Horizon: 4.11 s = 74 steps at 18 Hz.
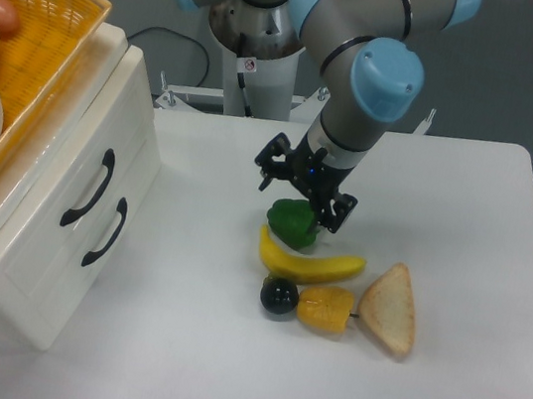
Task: Slide the top white drawer open
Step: 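Move the gripper toward the upper drawer handle of the white cabinet, then align the gripper fingers around the upper drawer's black handle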
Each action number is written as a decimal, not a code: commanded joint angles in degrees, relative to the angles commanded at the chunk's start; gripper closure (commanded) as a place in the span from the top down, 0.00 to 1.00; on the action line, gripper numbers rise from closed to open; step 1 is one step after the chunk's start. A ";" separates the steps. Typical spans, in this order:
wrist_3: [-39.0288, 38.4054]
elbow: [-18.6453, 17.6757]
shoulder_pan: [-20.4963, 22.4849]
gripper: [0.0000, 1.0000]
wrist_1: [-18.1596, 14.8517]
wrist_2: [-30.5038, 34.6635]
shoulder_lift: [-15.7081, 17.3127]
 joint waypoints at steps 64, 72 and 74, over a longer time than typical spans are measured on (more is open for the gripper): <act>-18.65 4.22 -14.59 1.00 -6.06 -11.61 -2.99; -19.35 4.66 -14.94 1.00 -6.06 -11.79 -3.34; -19.35 4.66 -14.94 1.00 -6.06 -12.23 -3.43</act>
